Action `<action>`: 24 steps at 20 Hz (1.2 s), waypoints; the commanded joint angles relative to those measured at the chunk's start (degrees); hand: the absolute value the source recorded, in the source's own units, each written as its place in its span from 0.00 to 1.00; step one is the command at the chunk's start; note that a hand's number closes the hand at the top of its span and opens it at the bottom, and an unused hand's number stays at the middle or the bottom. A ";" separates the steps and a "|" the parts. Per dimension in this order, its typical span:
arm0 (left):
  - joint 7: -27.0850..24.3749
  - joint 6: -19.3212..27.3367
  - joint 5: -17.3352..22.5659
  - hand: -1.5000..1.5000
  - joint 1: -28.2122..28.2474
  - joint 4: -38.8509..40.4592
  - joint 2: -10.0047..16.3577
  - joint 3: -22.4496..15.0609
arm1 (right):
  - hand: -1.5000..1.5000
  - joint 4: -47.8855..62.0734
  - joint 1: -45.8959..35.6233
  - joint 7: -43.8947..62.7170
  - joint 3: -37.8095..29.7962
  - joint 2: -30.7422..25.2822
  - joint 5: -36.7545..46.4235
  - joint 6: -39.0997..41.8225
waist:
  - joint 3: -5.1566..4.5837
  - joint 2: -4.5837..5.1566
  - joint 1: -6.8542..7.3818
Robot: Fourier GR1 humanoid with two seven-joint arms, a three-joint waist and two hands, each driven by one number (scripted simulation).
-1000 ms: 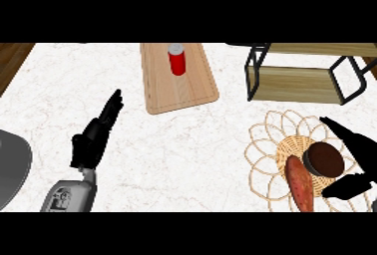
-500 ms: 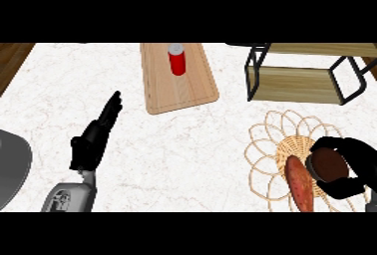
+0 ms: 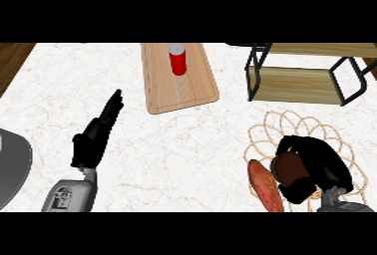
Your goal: Pick the cupcake from the placemat and place it in the tiered shelf
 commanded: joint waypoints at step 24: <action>0.10 -1.05 0.33 0.50 0.73 -0.63 0.85 0.54 | 1.00 -19.78 -34.49 56.18 23.46 10.32 10.71 -17.13 | 0.02 -0.18 -0.30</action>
